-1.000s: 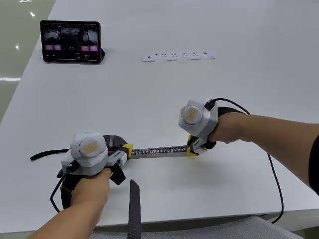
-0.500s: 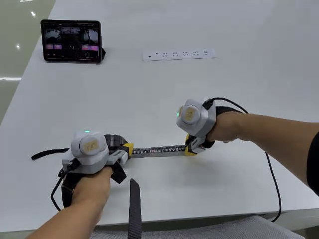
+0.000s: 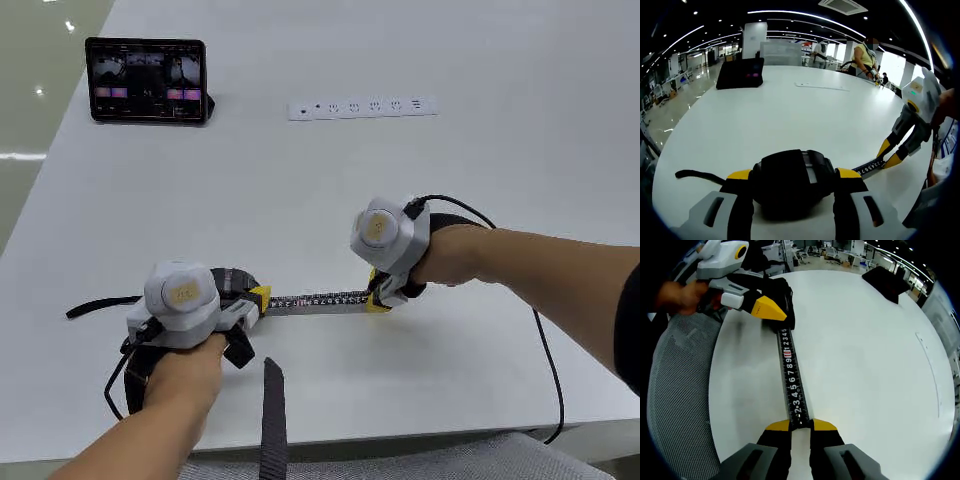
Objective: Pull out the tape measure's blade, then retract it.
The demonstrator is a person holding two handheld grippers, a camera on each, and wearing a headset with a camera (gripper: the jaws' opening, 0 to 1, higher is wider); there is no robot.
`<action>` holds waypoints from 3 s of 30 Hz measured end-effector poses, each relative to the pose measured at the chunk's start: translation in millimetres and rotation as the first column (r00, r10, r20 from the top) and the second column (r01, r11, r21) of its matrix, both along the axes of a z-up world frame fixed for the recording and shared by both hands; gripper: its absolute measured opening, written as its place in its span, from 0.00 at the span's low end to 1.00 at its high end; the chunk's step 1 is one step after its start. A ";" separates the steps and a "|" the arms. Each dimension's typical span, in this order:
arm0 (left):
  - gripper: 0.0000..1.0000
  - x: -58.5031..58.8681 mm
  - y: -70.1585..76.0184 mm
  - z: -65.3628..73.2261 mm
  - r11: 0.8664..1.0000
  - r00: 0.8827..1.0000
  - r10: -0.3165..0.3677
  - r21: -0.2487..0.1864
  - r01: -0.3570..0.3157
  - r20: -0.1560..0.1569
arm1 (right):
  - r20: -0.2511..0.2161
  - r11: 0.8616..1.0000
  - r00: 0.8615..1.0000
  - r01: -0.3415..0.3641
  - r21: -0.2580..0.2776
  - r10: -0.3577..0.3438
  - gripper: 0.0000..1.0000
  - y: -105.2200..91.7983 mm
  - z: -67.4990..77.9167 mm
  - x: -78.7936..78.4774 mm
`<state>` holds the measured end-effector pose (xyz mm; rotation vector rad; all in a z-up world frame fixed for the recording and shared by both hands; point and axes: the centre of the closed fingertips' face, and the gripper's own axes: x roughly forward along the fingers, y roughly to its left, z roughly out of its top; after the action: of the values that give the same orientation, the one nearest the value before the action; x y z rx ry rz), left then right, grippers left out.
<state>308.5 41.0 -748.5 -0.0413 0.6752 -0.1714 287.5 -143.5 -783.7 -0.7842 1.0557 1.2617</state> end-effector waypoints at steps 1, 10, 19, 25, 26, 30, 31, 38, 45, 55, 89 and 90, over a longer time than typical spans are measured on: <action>0.60 0.3 0.0 -0.1 1.000 1.000 -0.001 -0.004 0.001 -0.004 | -0.001 1.000 1.000 -0.001 0.000 0.001 0.09 1.0 -0.1 -0.2; 0.60 1.1 0.2 -0.6 1.000 1.000 -0.004 -0.011 0.004 -0.002 | -0.008 1.000 1.000 -0.007 -0.001 0.007 0.09 6.1 -0.3 -0.5; 0.60 2.1 0.9 -0.9 1.000 1.000 -0.001 -0.011 0.001 -0.003 | 0.000 1.000 1.000 -0.012 0.002 0.012 0.10 10.2 0.0 -1.0; 0.60 2.6 0.9 -1.1 1.000 1.000 0.000 -0.012 0.000 -0.004 | 0.004 1.000 1.000 -0.008 -0.003 0.008 0.10 13.1 -0.6 -0.2; 0.60 2.7 0.9 -1.2 1.000 1.000 0.000 -0.013 0.000 -0.004 | 0.003 1.000 1.000 -0.005 -0.005 0.005 0.10 14.0 -0.8 0.1; 0.60 2.8 1.1 -1.3 1.000 1.000 0.000 -0.014 0.000 -0.004 | 0.005 1.000 1.000 -0.008 -0.009 0.008 0.10 16.5 -1.2 -0.4; 0.60 2.8 1.1 -1.3 1.000 1.000 0.000 -0.014 0.000 -0.004 | 0.006 1.000 1.000 -0.008 -0.010 0.008 0.10 17.0 -1.3 -0.3; 0.60 2.5 1.1 -1.4 1.000 1.000 0.002 -0.015 -0.002 -0.001 | 0.006 1.000 1.000 -0.010 -0.001 0.010 0.10 20.6 -1.3 0.2; 0.60 2.5 0.5 -1.3 1.000 1.000 0.002 -0.014 -0.002 0.000 | 0.005 1.000 1.000 0.006 -0.006 -0.006 0.10 24.7 -1.3 -0.2; 0.60 1.7 -0.3 -1.3 1.000 1.000 0.001 -0.016 -0.001 -0.015 | 0.022 1.000 1.000 -0.010 -0.011 0.010 0.10 28.3 -1.3 -0.2; 0.60 1.3 0.3 -1.6 1.000 1.000 -0.004 -0.017 0.004 -0.020 | 0.028 0.999 0.999 -0.020 0.031 0.019 0.09 55.1 -2.1 -1.9; 0.60 1.3 0.2 -1.7 1.000 1.000 -0.004 -0.018 0.004 -0.020 | 0.027 0.999 0.999 -0.020 0.032 0.019 0.09 55.9 -1.9 -1.9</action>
<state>309.8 41.3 -750.1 -0.0588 0.6939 -0.1810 285.6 -87.7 -785.7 -0.7860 1.0056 1.2784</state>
